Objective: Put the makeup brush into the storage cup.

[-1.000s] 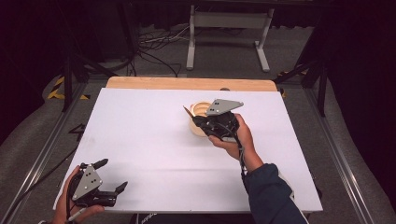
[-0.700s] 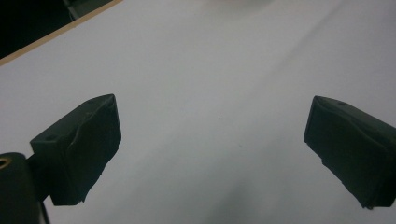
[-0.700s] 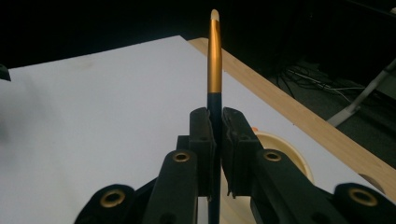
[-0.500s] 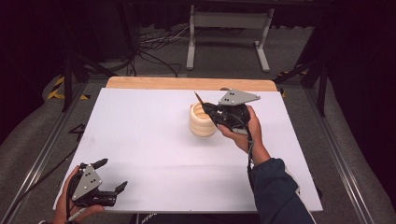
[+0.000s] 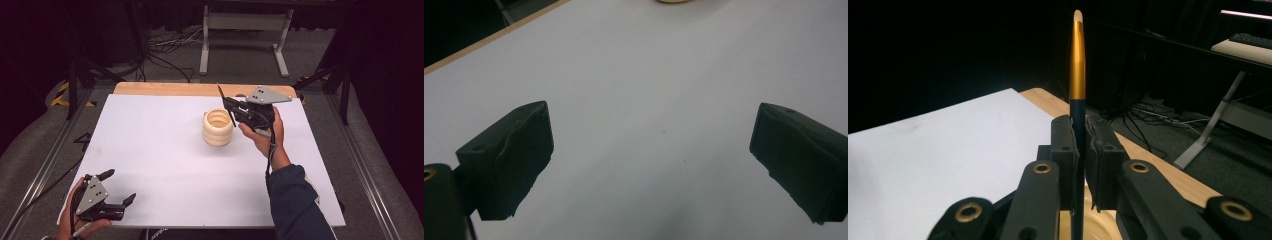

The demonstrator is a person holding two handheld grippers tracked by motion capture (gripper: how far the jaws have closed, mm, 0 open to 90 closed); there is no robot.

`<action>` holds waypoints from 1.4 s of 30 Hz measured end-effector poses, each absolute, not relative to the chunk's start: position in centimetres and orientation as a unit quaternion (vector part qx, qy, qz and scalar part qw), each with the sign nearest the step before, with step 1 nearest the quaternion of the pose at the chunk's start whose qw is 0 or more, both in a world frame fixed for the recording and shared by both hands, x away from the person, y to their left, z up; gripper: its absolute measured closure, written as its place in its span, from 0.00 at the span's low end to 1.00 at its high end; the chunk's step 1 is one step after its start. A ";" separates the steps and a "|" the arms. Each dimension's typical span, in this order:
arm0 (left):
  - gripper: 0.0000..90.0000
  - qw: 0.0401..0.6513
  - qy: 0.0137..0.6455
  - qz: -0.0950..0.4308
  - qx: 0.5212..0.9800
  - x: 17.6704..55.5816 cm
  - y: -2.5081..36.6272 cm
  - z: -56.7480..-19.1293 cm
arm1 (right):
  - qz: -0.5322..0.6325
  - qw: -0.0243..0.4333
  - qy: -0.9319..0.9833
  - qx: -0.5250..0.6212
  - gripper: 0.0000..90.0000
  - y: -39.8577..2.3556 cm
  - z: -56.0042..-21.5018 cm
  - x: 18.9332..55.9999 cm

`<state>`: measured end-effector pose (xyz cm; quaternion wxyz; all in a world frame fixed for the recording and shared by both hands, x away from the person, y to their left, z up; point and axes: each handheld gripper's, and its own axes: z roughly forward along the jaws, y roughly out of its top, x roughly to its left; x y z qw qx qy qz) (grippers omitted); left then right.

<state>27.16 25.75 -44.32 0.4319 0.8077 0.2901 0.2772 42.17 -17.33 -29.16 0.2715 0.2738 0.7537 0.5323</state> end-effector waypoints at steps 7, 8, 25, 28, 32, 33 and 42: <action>0.05 0.433 0.289 0.276 0.808 27.2 25.6 -44.3 | 0.555 0.278 0.730 0.284 0.93 -17.4 -29.8 42.8; 0.05 0.434 0.289 0.276 0.807 27.3 25.6 -44.3 | 0.559 0.281 0.726 0.285 0.93 -17.5 -29.8 42.9; 0.05 0.441 0.289 0.272 0.805 27.2 25.9 -44.2 | 0.587 0.282 0.695 0.303 0.93 -17.3 -31.7 44.8; 0.05 0.443 0.290 0.273 0.803 27.2 25.9 -44.2 | 0.593 0.284 0.688 0.307 0.93 -17.3 -32.2 45.3; 0.05 0.446 0.291 0.271 0.802 27.2 25.9 -44.2 | 0.603 0.285 0.676 0.313 0.93 -17.5 -32.8 45.8; 0.05 0.446 0.291 0.271 0.802 27.2 25.9 -44.2 | 0.604 0.286 0.675 0.313 0.93 -17.5 -32.9 45.9; 0.05 0.444 0.287 0.275 0.803 27.3 25.8 -44.1 | 0.620 0.279 0.665 0.310 0.93 -17.5 -34.1 46.4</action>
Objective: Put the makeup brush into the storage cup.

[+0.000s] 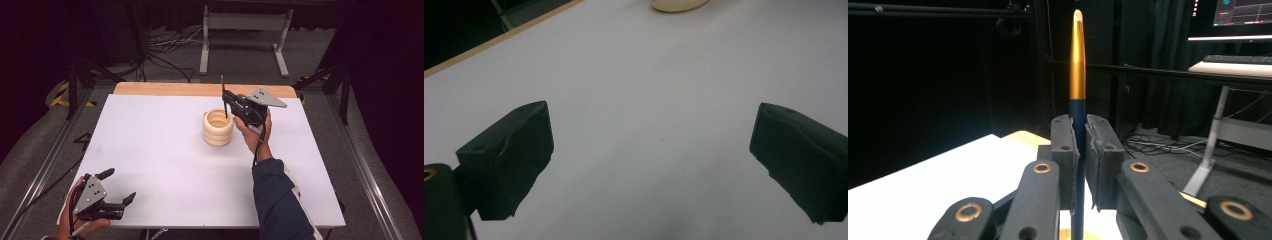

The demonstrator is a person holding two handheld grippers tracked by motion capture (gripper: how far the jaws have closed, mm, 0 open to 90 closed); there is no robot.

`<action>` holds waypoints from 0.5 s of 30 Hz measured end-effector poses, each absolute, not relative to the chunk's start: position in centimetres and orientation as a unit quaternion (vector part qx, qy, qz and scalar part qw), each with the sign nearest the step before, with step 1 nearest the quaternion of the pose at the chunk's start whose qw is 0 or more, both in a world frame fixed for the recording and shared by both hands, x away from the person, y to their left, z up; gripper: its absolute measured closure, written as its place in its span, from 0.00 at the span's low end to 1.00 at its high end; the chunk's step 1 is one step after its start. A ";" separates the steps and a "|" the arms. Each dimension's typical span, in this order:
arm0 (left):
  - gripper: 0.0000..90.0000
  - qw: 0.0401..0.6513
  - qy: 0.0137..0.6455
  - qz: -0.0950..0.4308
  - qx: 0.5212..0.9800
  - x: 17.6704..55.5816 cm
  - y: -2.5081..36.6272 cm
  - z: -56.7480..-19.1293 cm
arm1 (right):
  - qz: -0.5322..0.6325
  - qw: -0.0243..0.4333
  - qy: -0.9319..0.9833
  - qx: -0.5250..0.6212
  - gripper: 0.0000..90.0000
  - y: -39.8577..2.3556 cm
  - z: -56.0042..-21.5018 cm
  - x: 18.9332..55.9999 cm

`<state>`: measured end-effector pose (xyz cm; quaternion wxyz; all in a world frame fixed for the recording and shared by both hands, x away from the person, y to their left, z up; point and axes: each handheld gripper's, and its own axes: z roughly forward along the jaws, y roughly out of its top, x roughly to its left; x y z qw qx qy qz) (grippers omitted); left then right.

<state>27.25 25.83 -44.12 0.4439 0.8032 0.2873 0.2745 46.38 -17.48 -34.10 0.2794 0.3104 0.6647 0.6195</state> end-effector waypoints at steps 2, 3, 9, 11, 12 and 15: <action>0.05 0.444 0.288 0.273 0.804 27.2 25.8 -44.1 | 0.619 0.279 0.664 0.312 0.93 -17.4 -34.4 46.5; 0.05 0.444 0.287 0.273 0.804 27.2 25.8 -44.1 | 0.619 0.278 0.665 0.312 0.93 -17.3 -34.5 46.6; 0.05 0.445 0.288 0.273 0.803 27.2 25.9 -44.1 | 0.608 0.284 0.671 0.315 0.93 -17.1 -35.1 47.0; 0.05 0.445 0.288 0.273 0.803 27.2 25.9 -44.1 | 0.610 0.281 0.669 0.317 0.93 -17.0 -35.3 47.1; 0.05 0.446 0.289 0.272 0.802 27.2 25.9 -44.2 | 0.609 0.282 0.670 0.317 0.93 -17.0 -35.4 47.1; 0.05 0.446 0.290 0.273 0.801 27.2 26.0 -44.1 | 0.604 0.283 0.673 0.319 0.93 -16.8 -35.7 47.3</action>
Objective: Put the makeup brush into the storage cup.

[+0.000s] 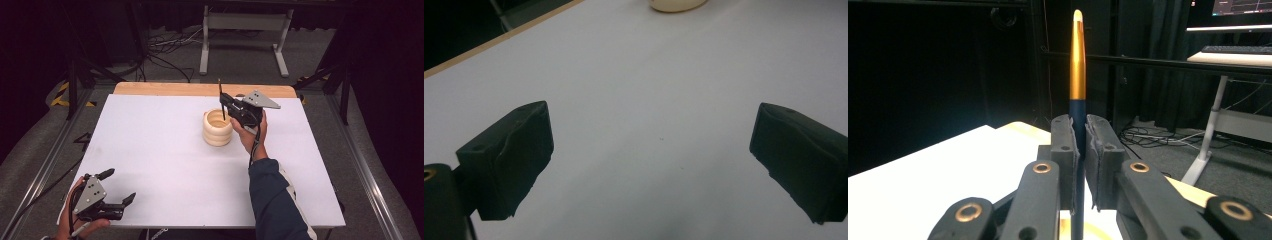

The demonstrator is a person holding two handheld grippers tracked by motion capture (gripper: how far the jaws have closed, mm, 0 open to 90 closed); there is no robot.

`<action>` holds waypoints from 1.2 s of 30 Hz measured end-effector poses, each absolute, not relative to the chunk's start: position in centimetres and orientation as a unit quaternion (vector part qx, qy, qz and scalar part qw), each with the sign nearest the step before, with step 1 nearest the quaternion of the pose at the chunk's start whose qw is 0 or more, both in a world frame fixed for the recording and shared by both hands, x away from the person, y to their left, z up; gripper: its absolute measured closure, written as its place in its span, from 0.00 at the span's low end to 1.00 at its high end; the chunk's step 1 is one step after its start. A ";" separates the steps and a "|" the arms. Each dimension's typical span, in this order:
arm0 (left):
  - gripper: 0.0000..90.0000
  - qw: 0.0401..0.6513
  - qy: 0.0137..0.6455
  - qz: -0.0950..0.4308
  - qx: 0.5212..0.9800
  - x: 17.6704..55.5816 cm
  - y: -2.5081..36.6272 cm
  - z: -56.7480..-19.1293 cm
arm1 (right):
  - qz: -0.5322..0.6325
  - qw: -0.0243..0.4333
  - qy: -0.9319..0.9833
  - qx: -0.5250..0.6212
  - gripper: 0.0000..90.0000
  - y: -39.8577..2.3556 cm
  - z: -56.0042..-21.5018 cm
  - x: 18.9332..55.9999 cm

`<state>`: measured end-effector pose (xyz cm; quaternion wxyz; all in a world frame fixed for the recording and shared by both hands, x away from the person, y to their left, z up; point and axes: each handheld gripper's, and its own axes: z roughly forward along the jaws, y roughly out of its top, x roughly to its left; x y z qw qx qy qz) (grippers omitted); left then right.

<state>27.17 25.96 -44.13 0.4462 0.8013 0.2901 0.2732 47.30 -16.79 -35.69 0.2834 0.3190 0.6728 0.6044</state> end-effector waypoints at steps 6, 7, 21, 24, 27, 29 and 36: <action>0.05 0.447 0.287 0.272 0.803 27.2 25.9 -44.1 | 0.602 0.283 0.674 0.322 0.93 -16.5 -36.2 47.6; 0.05 0.446 0.287 0.272 0.803 27.2 25.9 -44.1 | 0.602 0.283 0.674 0.322 0.93 -16.5 -36.2 47.6; 0.05 0.450 0.288 0.274 0.800 27.1 25.9 -44.1 | 0.600 0.281 0.672 0.332 0.93 -16.7 -37.0 48.0; 0.05 0.453 0.290 0.274 0.797 27.1 26.0 -44.1 | 0.599 0.279 0.673 0.333 0.93 -16.6 -37.1 48.1; 0.05 0.453 0.289 0.275 0.797 27.1 26.0 -44.1 | 0.598 0.280 0.674 0.332 0.93 -16.6 -37.2 48.1; 0.05 0.454 0.290 0.277 0.796 27.1 26.1 -44.0 | 0.597 0.280 0.674 0.333 0.93 -16.6 -37.2 48.1; 0.05 0.466 0.292 0.278 0.788 26.9 26.3 -43.9 | 0.596 0.280 0.672 0.338 0.93 -16.6 -37.5 48.2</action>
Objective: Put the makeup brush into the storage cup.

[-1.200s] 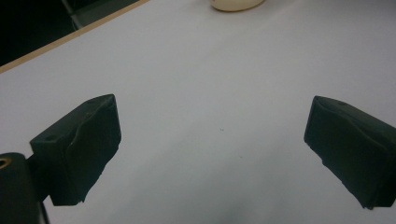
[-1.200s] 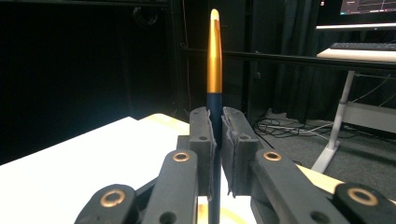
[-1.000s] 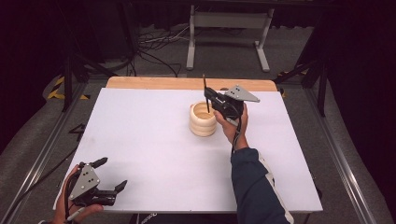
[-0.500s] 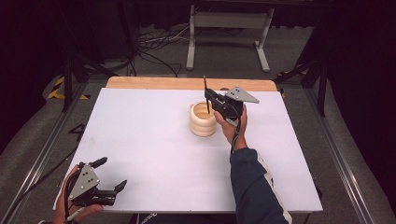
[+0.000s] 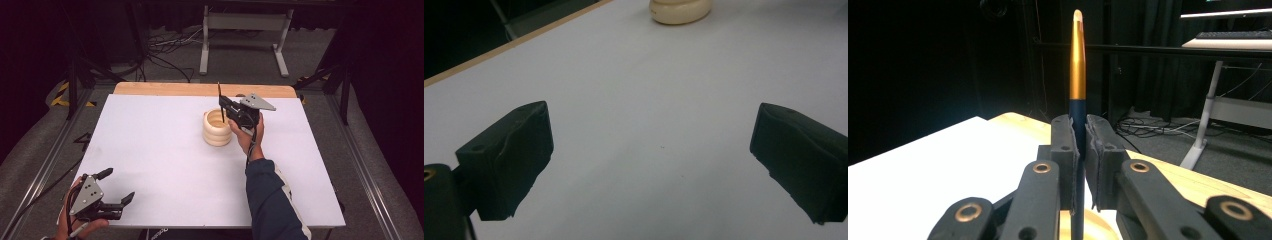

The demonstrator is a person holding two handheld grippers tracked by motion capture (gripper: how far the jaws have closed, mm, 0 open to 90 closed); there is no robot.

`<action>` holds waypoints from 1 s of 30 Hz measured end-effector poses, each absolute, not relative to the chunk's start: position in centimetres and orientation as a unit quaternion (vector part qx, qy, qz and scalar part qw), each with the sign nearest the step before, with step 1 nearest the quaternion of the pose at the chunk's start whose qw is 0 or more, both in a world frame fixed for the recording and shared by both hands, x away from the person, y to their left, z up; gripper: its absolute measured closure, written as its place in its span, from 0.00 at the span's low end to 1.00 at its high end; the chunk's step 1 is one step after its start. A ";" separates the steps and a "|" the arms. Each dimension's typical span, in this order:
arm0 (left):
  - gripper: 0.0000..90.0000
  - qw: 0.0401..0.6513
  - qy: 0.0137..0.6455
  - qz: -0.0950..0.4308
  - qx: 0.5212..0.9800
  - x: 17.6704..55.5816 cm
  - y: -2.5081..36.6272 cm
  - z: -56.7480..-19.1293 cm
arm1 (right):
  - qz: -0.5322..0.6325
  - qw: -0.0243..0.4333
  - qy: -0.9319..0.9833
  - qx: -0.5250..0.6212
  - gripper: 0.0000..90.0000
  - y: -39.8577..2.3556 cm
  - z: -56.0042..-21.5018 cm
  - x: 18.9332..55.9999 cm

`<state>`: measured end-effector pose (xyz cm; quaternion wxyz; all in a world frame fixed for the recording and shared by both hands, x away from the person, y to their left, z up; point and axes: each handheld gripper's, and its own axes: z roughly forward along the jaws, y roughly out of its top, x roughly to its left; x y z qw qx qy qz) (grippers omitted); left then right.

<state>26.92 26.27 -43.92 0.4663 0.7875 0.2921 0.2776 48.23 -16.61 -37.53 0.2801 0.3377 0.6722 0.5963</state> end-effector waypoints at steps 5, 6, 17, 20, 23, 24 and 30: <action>0.05 0.471 0.294 0.278 0.784 26.9 26.3 -43.9 | 0.595 0.282 0.672 0.339 0.93 -16.6 -37.6 48.2; 0.05 0.473 0.292 0.277 0.784 26.8 26.4 -43.8 | 0.594 0.283 0.673 0.338 0.93 -16.6 -37.6 48.3; 0.05 0.477 0.293 0.274 0.782 26.8 26.5 -43.8 | 0.592 0.284 0.673 0.340 0.93 -16.6 -37.7 48.3; 0.05 0.477 0.293 0.274 0.782 26.8 26.5 -43.8 | 0.592 0.282 0.674 0.340 0.93 -16.6 -37.8 48.4; 0.05 0.476 0.293 0.273 0.783 26.8 26.5 -43.8 | 0.591 0.284 0.675 0.338 0.93 -16.5 -37.8 48.4; 0.05 0.477 0.294 0.273 0.782 26.8 26.5 -43.8 | 0.591 0.283 0.676 0.338 0.93 -16.5 -37.8 48.4; 0.05 0.476 0.294 0.273 0.783 26.8 26.5 -43.9 | 0.587 0.285 0.677 0.341 0.86 -16.6 -37.9 48.3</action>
